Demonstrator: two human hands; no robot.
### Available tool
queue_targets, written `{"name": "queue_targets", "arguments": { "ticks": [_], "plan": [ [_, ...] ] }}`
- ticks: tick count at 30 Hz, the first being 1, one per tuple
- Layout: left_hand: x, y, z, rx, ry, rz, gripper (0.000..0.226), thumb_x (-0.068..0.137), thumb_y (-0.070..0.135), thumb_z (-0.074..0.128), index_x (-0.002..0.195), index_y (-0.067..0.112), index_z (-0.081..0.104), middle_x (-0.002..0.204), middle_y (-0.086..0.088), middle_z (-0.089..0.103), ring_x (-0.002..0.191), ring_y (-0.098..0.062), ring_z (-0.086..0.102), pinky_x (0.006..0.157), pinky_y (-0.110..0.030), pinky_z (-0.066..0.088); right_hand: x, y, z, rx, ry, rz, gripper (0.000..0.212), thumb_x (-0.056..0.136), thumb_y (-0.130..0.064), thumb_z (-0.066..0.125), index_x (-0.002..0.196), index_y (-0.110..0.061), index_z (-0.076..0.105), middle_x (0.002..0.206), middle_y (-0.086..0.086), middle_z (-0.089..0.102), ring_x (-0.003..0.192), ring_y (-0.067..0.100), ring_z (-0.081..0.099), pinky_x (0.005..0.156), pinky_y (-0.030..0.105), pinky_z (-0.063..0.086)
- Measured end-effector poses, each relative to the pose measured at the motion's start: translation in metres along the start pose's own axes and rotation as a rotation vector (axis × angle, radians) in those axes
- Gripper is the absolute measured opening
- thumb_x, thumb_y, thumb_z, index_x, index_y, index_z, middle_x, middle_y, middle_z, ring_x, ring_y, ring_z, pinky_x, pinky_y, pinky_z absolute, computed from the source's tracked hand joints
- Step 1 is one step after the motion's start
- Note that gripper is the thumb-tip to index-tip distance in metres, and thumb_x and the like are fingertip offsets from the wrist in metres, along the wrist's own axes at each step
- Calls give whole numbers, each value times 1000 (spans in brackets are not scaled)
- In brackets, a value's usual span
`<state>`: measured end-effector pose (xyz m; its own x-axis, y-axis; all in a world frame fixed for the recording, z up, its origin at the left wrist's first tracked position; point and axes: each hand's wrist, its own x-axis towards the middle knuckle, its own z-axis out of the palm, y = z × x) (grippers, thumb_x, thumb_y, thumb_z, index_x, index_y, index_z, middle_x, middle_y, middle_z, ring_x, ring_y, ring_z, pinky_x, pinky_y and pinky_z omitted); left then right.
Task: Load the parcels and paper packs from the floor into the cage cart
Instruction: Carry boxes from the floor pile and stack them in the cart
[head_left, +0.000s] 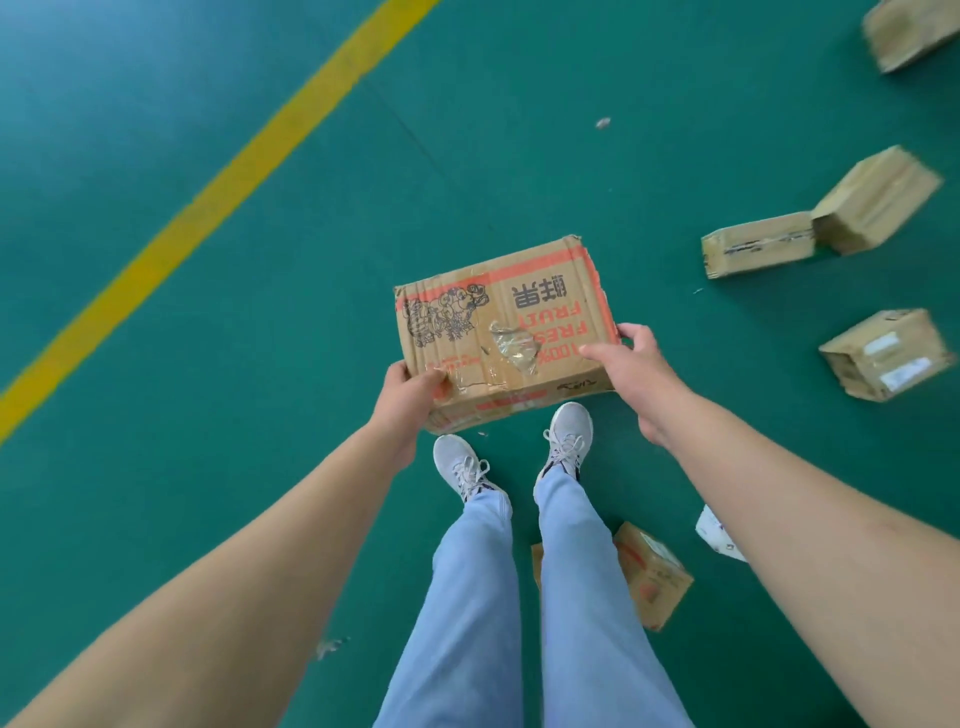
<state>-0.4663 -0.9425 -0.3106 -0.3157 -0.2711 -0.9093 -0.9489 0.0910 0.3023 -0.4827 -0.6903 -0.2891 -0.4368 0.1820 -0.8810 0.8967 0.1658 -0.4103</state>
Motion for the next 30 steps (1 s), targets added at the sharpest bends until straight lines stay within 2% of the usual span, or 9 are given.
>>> {"name": "queue_targets", "arguments": {
  "ticks": [3, 7, 12, 16, 20, 22, 24, 28, 30],
  "plan": [
    [-73, 34, -2, 41, -53, 80, 34, 102, 25, 57, 135, 27, 50, 122, 3, 67, 99, -14, 65, 68, -30, 45, -67, -12, -37, 100, 91, -37, 60, 97, -35, 65, 150, -26, 38, 137, -3, 53, 118, 18, 51, 92, 36, 36],
    [-141, 63, -4, 115, -135, 154, 30, 104, 29, 56, 132, 36, 49, 114, 12, 65, 97, -9, 61, 69, -32, 43, -142, -14, -68, 240, 199, -70, 60, 99, -35, 61, 154, -28, 39, 141, -5, 56, 123, 18, 54, 94, 38, 39],
    [-204, 83, 4, 201, -283, 215, 33, 103, 34, 58, 132, 43, 44, 114, 18, 61, 102, -11, 59, 99, -54, 45, -220, 3, -88, 420, 385, -118, 47, 96, -36, 63, 142, -28, 53, 131, -6, 63, 115, 15, 59, 88, 36, 43],
    [-248, 90, 19, 220, -415, 244, 30, 101, 26, 59, 127, 39, 51, 117, 7, 68, 102, -18, 66, 99, -56, 53, -268, 23, -97, 569, 546, -139, 40, 95, -36, 65, 133, -29, 54, 129, -2, 60, 112, 14, 59, 78, 31, 44],
    [-290, 88, 45, 301, -519, 307, 36, 99, 22, 59, 131, 38, 50, 120, 4, 67, 106, -20, 66, 96, -52, 56, -311, 51, -109, 710, 691, -118, 49, 84, -43, 68, 129, -30, 51, 130, 1, 57, 113, 19, 60, 89, 41, 51],
    [-306, 87, 61, 346, -549, 336, 38, 101, 23, 59, 134, 37, 48, 122, 4, 65, 106, -19, 64, 90, -46, 57, -324, 67, -117, 780, 740, -97, 52, 79, -45, 68, 126, -30, 49, 131, 2, 56, 113, 19, 61, 96, 47, 53],
    [-325, 86, 82, 411, -587, 371, 37, 102, 24, 58, 135, 35, 47, 121, 3, 65, 104, -18, 64, 86, -43, 57, -338, 86, -129, 855, 792, -86, 49, 82, -42, 69, 123, -28, 47, 129, 3, 56, 113, 20, 61, 99, 49, 53],
    [-358, 78, 134, 547, -655, 446, 38, 100, 29, 60, 136, 35, 49, 118, 2, 67, 106, -20, 65, 100, -51, 53, -353, 128, -157, 1017, 874, -45, 45, 89, -33, 71, 124, -22, 45, 123, 2, 59, 112, 21, 63, 99, 50, 54],
    [-376, 72, 162, 612, -682, 481, 37, 100, 31, 60, 135, 36, 49, 118, 3, 67, 108, -20, 66, 102, -52, 52, -361, 145, -175, 1078, 894, -30, 44, 93, -29, 70, 126, -20, 43, 122, 2, 59, 111, 20, 62, 100, 49, 54]
  ]
}}
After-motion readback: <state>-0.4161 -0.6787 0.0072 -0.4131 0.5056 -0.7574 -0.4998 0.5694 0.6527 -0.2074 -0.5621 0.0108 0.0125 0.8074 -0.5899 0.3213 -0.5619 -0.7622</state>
